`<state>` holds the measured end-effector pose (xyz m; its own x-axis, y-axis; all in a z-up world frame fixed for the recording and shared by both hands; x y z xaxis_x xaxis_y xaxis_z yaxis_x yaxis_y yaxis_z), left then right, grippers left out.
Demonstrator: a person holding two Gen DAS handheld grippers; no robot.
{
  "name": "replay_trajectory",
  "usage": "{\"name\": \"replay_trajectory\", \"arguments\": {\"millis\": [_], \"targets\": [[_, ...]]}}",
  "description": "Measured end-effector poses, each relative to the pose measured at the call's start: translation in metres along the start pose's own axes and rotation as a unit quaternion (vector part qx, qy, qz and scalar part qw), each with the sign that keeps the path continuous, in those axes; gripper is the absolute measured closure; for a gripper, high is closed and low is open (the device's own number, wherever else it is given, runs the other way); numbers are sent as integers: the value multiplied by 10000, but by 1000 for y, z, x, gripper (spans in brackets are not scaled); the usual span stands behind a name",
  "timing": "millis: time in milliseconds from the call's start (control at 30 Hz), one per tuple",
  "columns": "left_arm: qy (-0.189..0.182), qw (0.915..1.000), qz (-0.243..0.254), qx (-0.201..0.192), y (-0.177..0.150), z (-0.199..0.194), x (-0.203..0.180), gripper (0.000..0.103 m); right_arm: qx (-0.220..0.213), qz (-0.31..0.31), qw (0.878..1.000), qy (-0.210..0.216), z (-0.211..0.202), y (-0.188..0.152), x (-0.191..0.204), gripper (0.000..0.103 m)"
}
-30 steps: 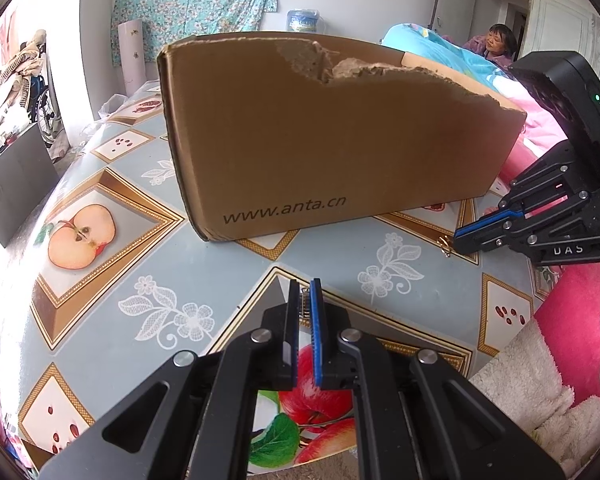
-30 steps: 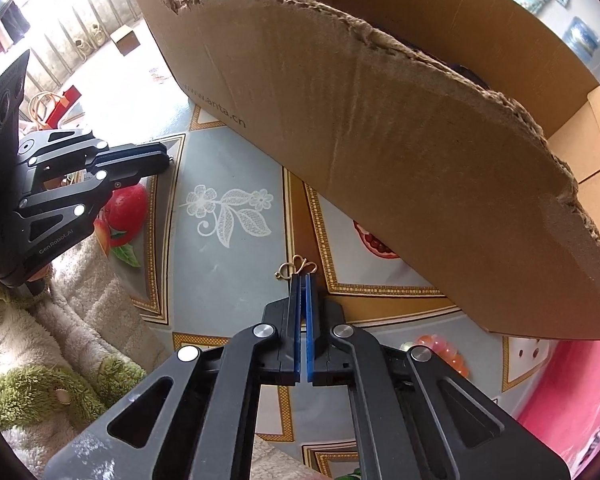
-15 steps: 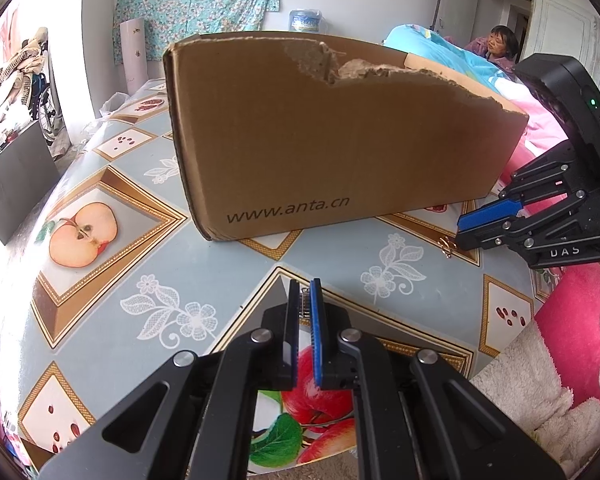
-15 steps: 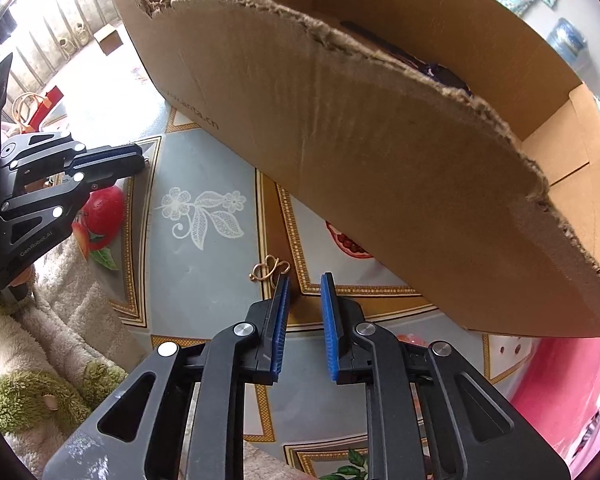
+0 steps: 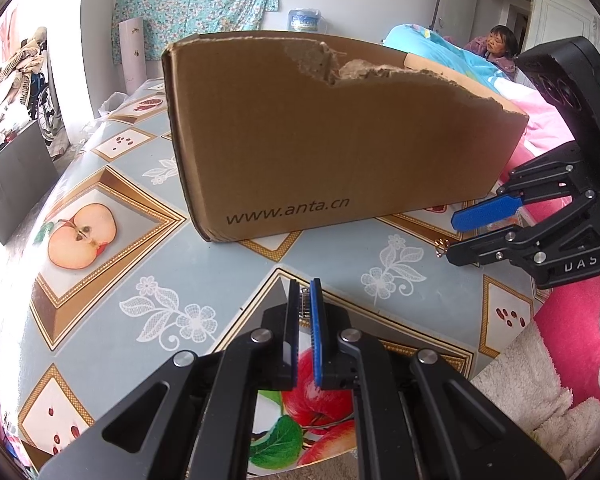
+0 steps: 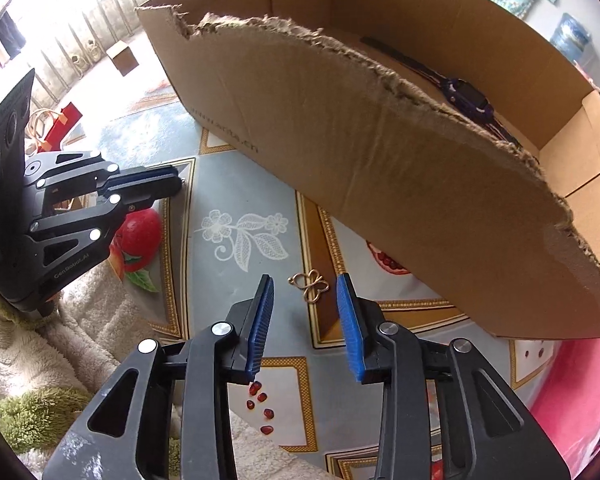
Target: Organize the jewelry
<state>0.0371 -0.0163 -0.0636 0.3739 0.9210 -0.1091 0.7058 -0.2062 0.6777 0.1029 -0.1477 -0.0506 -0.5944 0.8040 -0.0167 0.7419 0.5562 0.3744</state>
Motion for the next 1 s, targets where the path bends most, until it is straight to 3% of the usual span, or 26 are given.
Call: {"name": "replay_trajectory", "arguments": {"millis": [233, 433, 700, 767, 1000], "targets": [[-18, 10000, -10, 11, 1, 1, 1, 98, 39, 145, 9998, -152, 10, 3, 8, 71], [-22, 10000, -13, 23, 1, 2, 0, 98, 70, 159, 9997, -186, 8, 3, 10, 83], [3, 10000, -12, 23, 1, 1, 1, 98, 55, 220, 9997, -124, 16, 7, 11, 86], [-4, 10000, -9, 28, 1, 0, 0, 98, 64, 207, 9997, -90, 7, 8, -4, 94], [22, 10000, 18, 20, 1, 0, 0, 98, 55, 265, 9996, -36, -5, 9, -7, 94]]}}
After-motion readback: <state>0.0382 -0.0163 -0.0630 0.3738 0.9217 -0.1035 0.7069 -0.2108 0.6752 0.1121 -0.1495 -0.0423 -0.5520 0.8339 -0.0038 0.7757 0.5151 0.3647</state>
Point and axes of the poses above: each gripper's, at about its wrist camera, not at the fingertips, and z roughly the way its jaws point, x to its left, y to its top, the point moved 5 cm from there along z, roughly the way its jaws point, and after that the axes turned 1 degree about -z, right-handed, at the moved point
